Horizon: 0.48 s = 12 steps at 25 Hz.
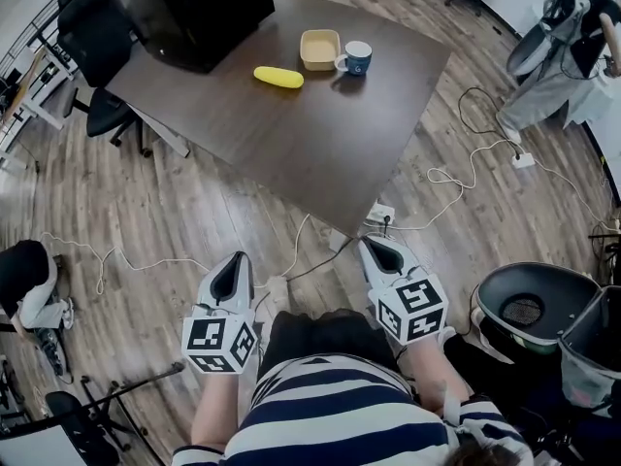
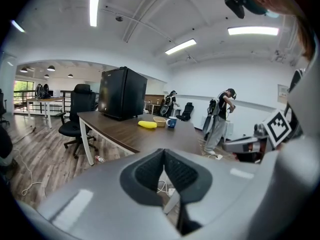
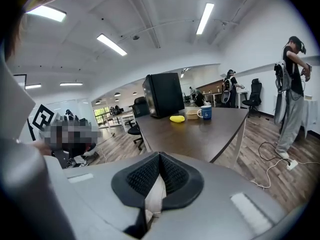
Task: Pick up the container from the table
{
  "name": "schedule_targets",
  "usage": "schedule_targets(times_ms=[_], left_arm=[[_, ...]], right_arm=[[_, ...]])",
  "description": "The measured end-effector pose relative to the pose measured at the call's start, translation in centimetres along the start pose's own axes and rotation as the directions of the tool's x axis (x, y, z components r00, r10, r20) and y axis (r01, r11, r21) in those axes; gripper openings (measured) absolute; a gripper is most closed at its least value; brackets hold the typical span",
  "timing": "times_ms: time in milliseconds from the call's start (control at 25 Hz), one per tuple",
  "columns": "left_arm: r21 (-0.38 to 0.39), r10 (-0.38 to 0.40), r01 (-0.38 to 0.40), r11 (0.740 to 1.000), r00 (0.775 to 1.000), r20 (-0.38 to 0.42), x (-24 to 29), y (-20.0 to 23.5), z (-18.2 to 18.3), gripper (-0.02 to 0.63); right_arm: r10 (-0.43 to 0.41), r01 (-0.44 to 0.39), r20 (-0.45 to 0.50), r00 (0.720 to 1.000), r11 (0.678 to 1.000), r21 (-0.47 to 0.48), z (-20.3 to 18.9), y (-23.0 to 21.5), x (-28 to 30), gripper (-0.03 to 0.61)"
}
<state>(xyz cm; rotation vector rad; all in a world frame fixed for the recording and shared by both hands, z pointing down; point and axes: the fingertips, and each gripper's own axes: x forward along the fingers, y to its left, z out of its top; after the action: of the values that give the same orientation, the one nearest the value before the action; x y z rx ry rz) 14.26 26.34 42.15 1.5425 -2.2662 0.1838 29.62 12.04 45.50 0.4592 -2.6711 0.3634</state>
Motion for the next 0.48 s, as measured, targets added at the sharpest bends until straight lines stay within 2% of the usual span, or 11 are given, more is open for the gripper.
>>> schedule_targets(times_ms=[200,480], left_arm=[[0.025,-0.047,0.047,0.999,0.999,-0.002,2.4,3.5,1.7,0.0],[0.047,-0.125,0.126,0.991,0.991,-0.038,6.4,9.3,4.3,0.0]], right_arm=[[-0.059,0.059,-0.005,0.998,0.998,0.001,2.0,1.0,3.0,-0.006],[-0.08,0.08,-0.017,0.997,0.997,-0.002,6.2,3.5,10.0,-0.006]])
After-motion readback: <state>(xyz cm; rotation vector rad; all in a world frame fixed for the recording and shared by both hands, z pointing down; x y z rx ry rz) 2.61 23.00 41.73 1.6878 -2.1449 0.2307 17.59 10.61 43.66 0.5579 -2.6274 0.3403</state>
